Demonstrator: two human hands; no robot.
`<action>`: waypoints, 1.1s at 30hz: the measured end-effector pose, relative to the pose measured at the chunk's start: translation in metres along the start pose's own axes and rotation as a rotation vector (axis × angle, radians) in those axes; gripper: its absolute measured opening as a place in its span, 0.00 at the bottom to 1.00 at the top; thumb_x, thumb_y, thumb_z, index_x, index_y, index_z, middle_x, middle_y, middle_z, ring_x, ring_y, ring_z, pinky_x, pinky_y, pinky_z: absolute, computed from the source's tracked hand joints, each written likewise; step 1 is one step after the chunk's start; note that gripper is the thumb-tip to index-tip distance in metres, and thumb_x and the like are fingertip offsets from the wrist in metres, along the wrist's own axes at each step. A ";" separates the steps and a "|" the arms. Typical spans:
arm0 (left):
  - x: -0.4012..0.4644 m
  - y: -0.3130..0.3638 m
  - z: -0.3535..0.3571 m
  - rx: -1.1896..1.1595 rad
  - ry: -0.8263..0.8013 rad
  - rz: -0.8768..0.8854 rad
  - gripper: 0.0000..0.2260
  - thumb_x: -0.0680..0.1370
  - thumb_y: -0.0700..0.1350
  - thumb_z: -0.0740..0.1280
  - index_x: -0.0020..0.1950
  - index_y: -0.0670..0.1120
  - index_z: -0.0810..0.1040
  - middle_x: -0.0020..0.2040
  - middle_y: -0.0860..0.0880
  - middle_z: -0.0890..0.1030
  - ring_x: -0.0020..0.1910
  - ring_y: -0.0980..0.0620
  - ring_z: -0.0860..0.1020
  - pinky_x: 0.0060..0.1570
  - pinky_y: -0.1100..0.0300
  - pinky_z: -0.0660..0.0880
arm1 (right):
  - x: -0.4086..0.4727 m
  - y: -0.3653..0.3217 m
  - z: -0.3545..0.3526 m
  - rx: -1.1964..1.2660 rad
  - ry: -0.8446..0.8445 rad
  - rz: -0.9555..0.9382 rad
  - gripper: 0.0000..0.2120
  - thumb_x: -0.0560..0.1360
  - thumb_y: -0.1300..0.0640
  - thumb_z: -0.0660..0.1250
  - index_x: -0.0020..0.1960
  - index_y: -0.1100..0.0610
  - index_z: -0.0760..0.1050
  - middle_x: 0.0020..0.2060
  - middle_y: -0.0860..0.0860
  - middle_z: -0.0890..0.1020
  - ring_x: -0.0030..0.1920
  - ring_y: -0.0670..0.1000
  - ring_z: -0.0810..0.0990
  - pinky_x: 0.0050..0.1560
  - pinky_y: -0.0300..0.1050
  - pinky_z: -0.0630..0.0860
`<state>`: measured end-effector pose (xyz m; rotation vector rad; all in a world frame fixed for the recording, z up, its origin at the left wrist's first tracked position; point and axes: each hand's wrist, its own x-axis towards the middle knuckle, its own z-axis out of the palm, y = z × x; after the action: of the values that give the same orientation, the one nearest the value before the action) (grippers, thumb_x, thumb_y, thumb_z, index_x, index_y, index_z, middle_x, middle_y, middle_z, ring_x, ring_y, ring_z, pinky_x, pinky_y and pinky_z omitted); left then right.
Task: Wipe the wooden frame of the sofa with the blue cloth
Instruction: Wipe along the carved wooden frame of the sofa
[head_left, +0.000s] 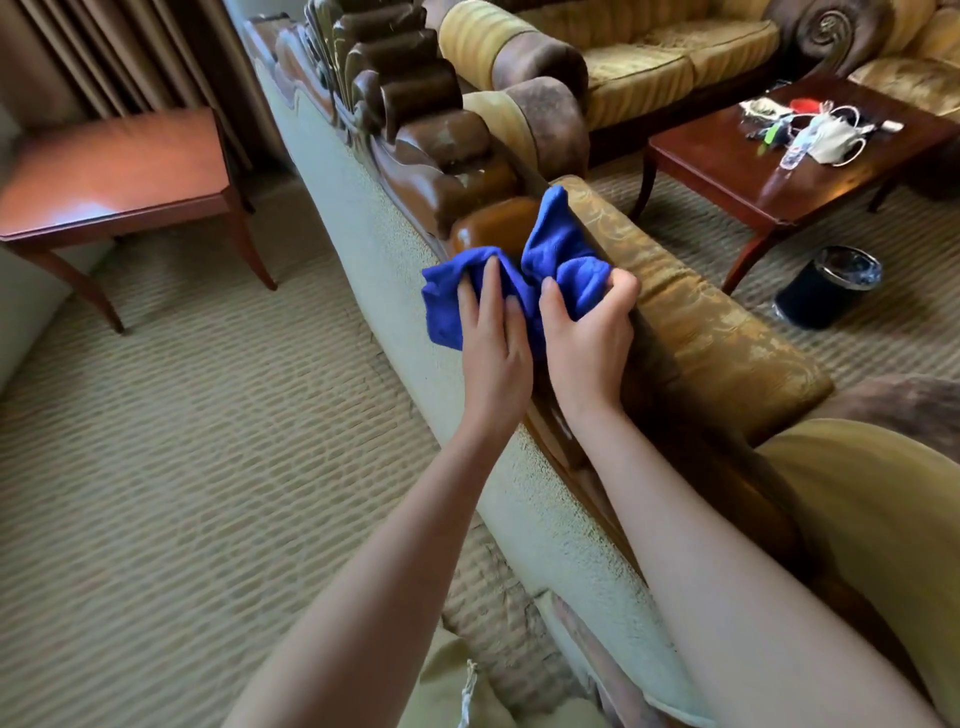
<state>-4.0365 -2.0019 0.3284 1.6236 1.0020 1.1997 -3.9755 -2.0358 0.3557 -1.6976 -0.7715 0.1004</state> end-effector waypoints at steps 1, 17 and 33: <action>0.009 0.001 0.001 -0.018 0.018 -0.031 0.21 0.84 0.42 0.52 0.77 0.43 0.55 0.77 0.47 0.53 0.71 0.68 0.51 0.68 0.76 0.48 | 0.006 -0.002 -0.001 -0.007 -0.025 0.007 0.23 0.75 0.54 0.68 0.63 0.64 0.64 0.51 0.54 0.77 0.46 0.50 0.77 0.36 0.21 0.65; 0.013 0.007 -0.018 0.389 0.050 0.253 0.15 0.78 0.40 0.64 0.65 0.39 0.75 0.66 0.45 0.73 0.63 0.58 0.69 0.58 0.81 0.59 | 0.055 0.022 -0.004 -0.274 -0.426 0.207 0.23 0.80 0.41 0.52 0.63 0.56 0.71 0.56 0.53 0.78 0.49 0.49 0.74 0.45 0.40 0.66; 0.077 0.020 0.009 0.767 -0.033 0.575 0.13 0.72 0.41 0.61 0.51 0.38 0.81 0.52 0.43 0.82 0.52 0.45 0.79 0.57 0.56 0.72 | 0.110 0.015 0.018 0.108 -0.673 0.300 0.19 0.80 0.44 0.53 0.62 0.51 0.75 0.60 0.52 0.78 0.59 0.51 0.75 0.65 0.53 0.70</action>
<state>-4.0090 -1.9371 0.3672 2.6598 1.0802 1.2046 -3.8917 -1.9625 0.3733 -1.6705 -0.9661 0.9410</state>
